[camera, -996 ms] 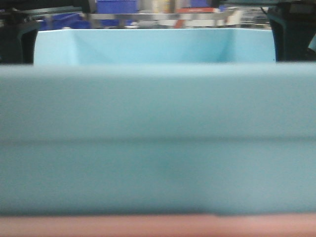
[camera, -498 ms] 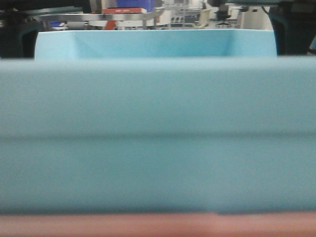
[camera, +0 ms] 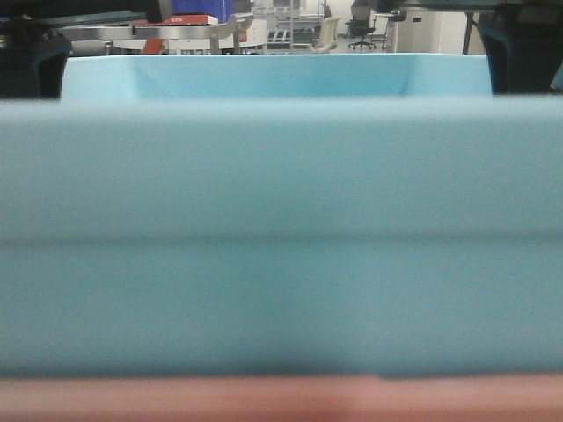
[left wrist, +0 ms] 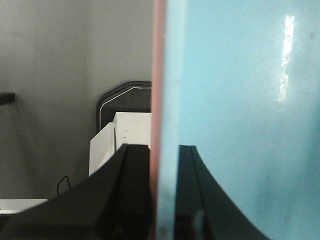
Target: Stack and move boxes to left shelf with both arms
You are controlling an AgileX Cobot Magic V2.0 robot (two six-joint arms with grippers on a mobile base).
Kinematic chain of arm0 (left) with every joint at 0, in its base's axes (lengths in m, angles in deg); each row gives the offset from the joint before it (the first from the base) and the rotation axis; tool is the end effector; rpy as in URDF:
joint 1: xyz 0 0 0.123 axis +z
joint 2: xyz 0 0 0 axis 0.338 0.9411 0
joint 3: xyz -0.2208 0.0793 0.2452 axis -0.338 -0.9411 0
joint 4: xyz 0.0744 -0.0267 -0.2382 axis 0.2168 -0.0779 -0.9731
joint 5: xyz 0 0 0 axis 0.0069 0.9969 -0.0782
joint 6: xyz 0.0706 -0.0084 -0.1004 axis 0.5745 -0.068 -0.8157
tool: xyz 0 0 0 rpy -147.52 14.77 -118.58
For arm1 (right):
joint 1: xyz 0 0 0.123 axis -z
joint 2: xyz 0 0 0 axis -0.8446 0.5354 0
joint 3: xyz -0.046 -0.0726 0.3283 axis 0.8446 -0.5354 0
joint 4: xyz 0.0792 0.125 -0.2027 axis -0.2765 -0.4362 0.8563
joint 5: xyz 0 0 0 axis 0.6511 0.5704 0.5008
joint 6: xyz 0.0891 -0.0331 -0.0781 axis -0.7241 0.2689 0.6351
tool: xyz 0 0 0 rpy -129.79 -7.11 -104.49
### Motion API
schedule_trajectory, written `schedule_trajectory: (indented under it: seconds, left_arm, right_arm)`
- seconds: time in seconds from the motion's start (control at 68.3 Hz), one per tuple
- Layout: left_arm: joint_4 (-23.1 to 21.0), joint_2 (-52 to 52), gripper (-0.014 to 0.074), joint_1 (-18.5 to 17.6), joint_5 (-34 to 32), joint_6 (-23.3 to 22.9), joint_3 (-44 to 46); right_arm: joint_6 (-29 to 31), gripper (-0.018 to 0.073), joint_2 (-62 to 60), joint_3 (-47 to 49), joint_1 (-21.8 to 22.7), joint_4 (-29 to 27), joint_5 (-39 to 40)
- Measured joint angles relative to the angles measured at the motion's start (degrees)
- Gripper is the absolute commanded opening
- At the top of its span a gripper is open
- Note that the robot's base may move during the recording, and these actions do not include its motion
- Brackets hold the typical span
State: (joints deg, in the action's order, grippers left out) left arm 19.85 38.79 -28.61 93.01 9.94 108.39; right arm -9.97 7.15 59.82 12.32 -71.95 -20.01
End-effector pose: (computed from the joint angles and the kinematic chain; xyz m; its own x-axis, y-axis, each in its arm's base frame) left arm 0.1647 -0.1854 0.3320 -0.9884 0.0267 -0.1493 0.0502 0.9866 -0.1555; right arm 0.1697 0.1603 0.3344 -0.9782 0.0834 -0.1904 0.0603 0.9905 0.1237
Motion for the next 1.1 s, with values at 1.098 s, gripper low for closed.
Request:
schedule_trajectory:
  seconds: [1.098]
  left_arm:
    - [0.0,0.1,-0.0012,0.0,-0.18,0.0,0.0]
  right_arm:
    - [0.0,0.0066,-0.05,0.0,0.0,0.0,-0.03]
